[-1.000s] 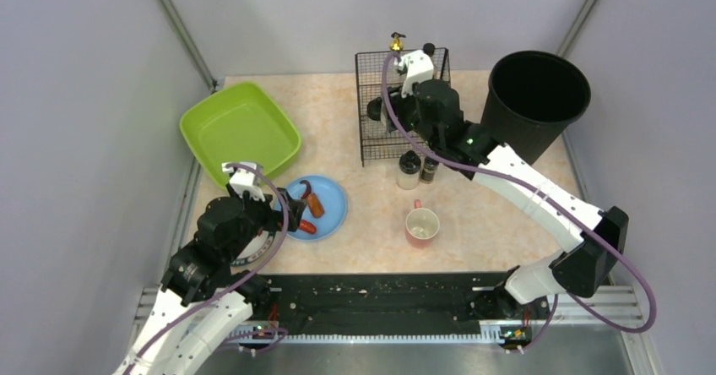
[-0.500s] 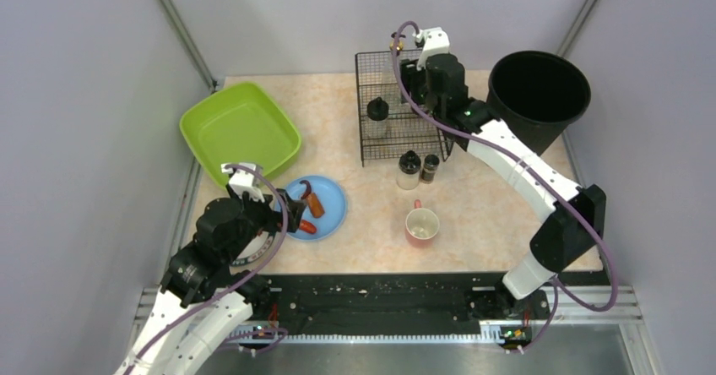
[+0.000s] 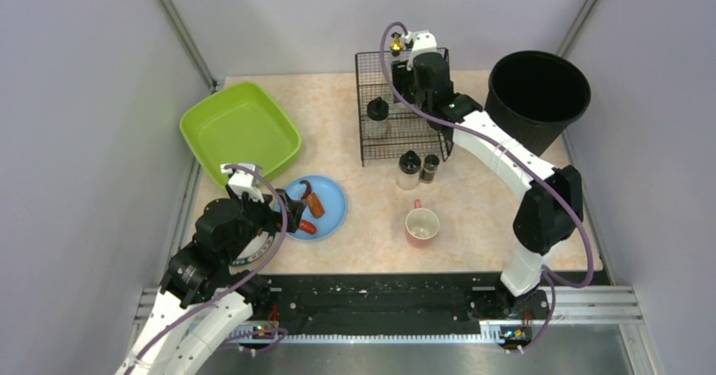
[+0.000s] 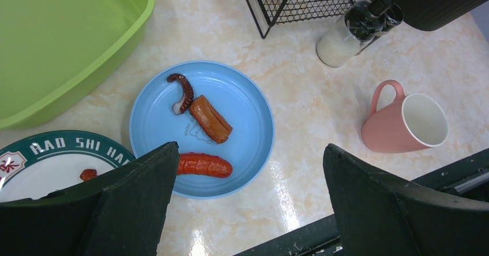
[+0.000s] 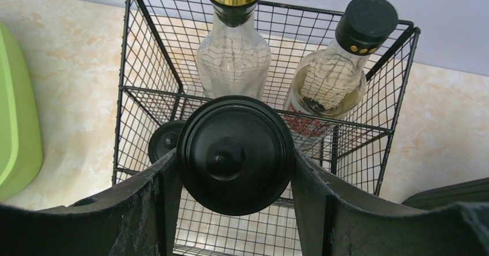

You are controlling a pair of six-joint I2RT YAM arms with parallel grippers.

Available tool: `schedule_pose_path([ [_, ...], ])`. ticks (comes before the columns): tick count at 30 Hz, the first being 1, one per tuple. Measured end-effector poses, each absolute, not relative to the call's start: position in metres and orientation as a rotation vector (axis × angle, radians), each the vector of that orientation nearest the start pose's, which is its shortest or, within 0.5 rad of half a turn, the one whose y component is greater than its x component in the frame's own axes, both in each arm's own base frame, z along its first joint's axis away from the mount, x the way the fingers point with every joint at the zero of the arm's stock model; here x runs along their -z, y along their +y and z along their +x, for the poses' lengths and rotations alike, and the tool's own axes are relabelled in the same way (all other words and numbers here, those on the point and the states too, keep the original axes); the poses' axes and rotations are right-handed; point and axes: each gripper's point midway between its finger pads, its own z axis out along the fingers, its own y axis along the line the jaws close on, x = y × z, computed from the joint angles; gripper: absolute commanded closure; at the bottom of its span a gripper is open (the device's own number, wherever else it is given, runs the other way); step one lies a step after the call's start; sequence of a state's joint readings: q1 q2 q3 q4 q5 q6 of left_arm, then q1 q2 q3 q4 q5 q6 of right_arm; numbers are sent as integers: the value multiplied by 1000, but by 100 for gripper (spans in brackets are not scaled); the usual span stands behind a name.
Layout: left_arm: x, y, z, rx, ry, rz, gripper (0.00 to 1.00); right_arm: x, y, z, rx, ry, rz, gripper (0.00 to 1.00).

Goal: Clear the kitchen counter

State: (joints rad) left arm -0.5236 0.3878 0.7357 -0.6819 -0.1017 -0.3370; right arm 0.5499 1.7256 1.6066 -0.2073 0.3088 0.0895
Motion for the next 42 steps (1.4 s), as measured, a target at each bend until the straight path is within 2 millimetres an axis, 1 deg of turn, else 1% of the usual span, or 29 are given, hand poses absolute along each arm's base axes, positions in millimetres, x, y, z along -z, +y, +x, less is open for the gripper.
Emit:
schedule_pose_path([
  [8, -234, -101, 183, 484, 1930, 110, 1, -261, 237, 487, -136, 1913, -229, 100],
  [15, -234, -101, 183, 484, 1930, 110, 1, -246, 239, 494, -140, 1931, -222, 100],
  [22, -234, -101, 183, 484, 1930, 110, 1, -231, 235, 501, -139, 1957, -199, 100],
  [27, -234, -101, 183, 484, 1930, 110, 1, -216, 233, 506, -133, 1983, -184, 100],
  [33, -234, -101, 183, 484, 1930, 110, 1, -190, 233, 508, -130, 2036, -180, 100],
  [42, -234, -101, 183, 484, 1930, 110, 1, -168, 232, 510, -134, 2075, -152, 100],
])
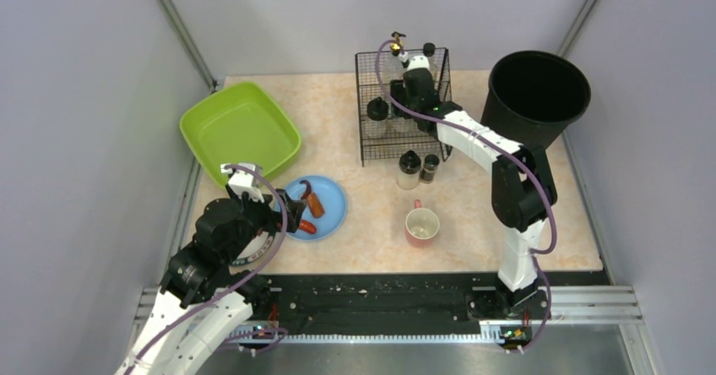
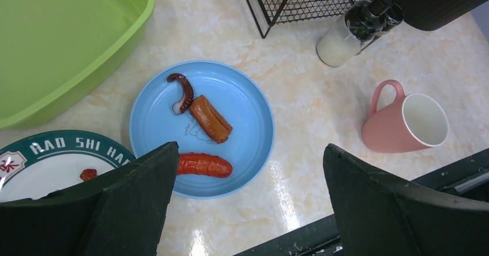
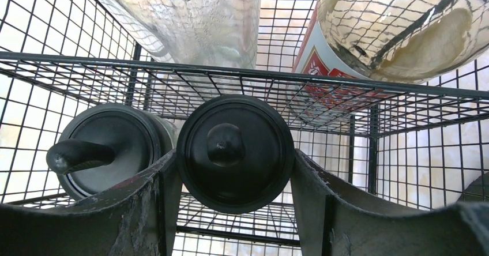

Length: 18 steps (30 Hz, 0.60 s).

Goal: Clear the kitchen counter

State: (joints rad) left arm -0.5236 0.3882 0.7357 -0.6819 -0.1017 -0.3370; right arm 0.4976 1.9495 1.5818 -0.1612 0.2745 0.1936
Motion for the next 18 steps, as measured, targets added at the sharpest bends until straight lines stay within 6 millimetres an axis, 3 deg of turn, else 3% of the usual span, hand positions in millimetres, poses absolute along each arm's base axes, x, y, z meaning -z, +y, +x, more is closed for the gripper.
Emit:
schedule_pose_path([
  [5, -234, -101, 183, 484, 1930, 110, 1, -166, 232, 511, -153, 2079, -128, 97],
  [8, -234, -101, 183, 484, 1930, 110, 1, -166, 232, 511, -155, 2080, -124, 73],
  [11, -234, -101, 183, 484, 1930, 110, 1, -165, 232, 511, -156, 2079, -122, 57],
  [18, -234, -101, 183, 483, 1930, 110, 1, -165, 233, 511, -158, 2073, -121, 47],
])
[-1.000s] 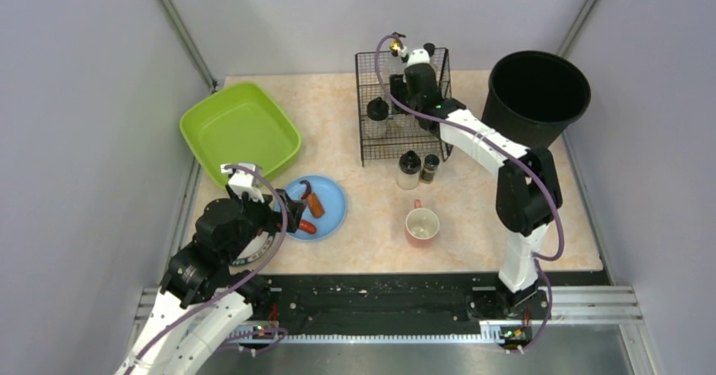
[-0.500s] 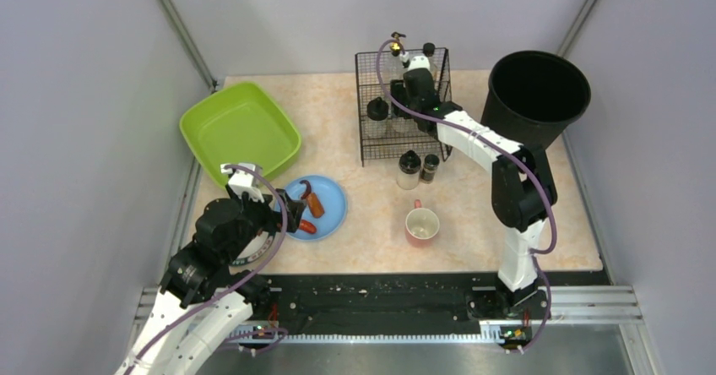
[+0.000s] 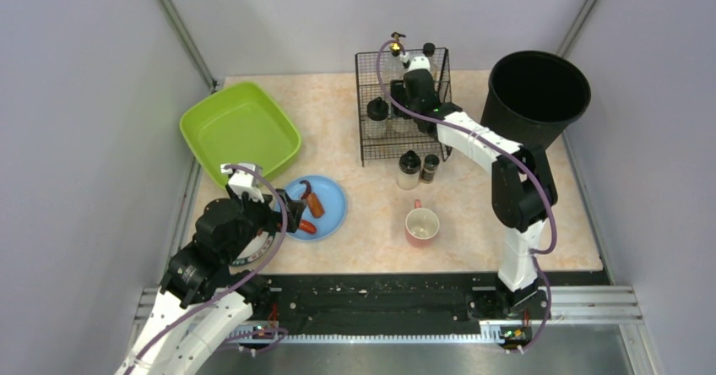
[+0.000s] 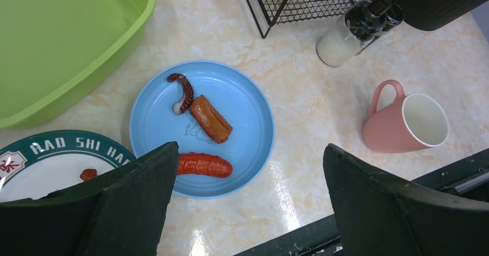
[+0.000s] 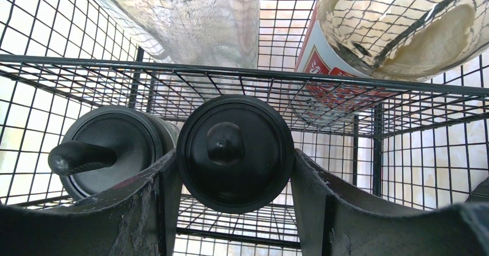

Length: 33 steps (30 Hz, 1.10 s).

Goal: Clear the kitchen counter

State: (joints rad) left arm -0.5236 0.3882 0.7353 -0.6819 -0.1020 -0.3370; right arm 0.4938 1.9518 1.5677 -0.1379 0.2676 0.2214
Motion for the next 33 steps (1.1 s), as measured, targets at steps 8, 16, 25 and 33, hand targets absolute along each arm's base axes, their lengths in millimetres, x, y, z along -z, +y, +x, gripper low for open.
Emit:
schedule_pose_path([
  [8, -234, -101, 183, 483, 1931, 110, 1, -166, 233, 511, -166, 2060, -121, 37],
  [16, -234, -101, 183, 482, 1931, 110, 1, -168, 231, 509, -178, 2048, -112, 30],
  [25, -234, -100, 183, 480, 1931, 107, 1, -183, 226, 500, -201, 2033, -95, 28],
  [33, -233, -100, 184, 478, 1933, 107, 1, -222, 222, 476, -276, 1974, -95, 25],
])
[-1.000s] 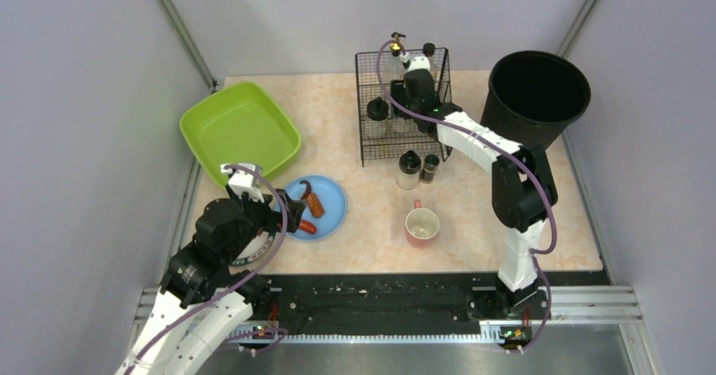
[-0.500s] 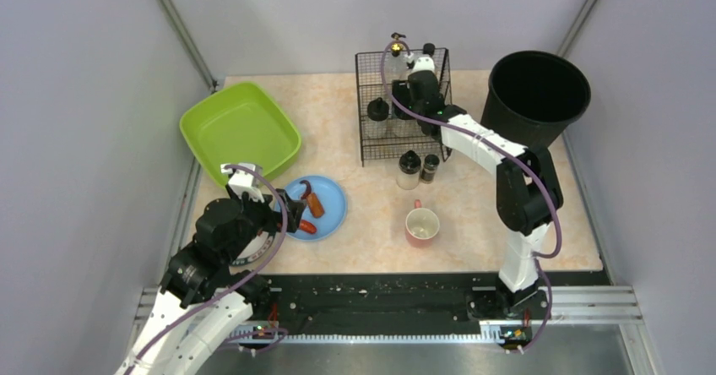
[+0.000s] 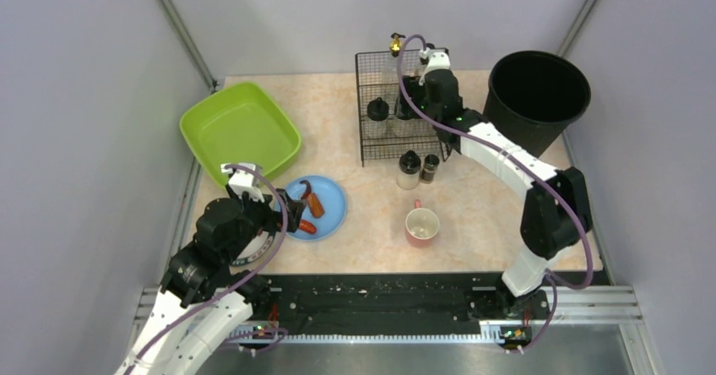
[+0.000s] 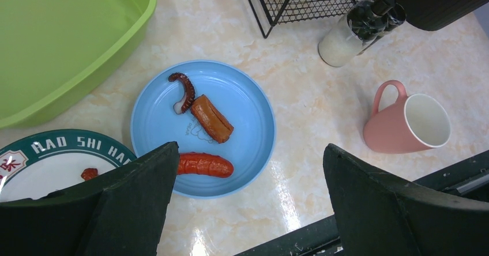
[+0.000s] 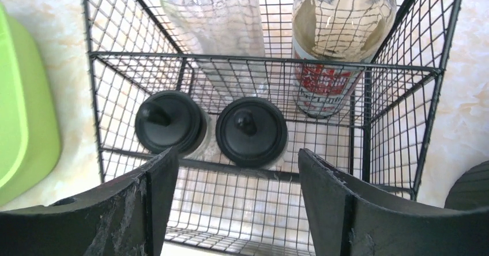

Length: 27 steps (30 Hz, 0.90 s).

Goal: Clear the kitchen counter

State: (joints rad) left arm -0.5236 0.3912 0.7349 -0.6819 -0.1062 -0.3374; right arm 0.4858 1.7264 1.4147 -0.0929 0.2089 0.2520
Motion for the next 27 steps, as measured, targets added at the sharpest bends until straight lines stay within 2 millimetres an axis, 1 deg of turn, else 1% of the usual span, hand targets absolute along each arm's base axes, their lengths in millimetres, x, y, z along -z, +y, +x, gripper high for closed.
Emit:
schedule_pose_path([
  [2, -233, -100, 184, 478, 1933, 107, 1, -232, 220, 466, -308, 1954, -96, 23],
  [5, -233, -100, 184, 478, 1934, 107, 1, -240, 218, 450, -351, 1935, -103, 21],
  [12, -233, -100, 184, 478, 1933, 107, 1, -243, 216, 421, -402, 1935, -129, 18],
  [16, -233, -100, 184, 479, 1933, 107, 1, -242, 220, 403, -425, 1947, -160, 18],
  [18, -233, -100, 184, 479, 1933, 108, 1, -241, 223, 393, -435, 1952, -185, 18],
  [23, -233, -101, 183, 482, 1934, 110, 1, -228, 239, 366, -449, 1986, -275, 18],
  [27, -233, -101, 183, 482, 1934, 110, 1, -214, 246, 353, -437, 2019, -340, 17],
])
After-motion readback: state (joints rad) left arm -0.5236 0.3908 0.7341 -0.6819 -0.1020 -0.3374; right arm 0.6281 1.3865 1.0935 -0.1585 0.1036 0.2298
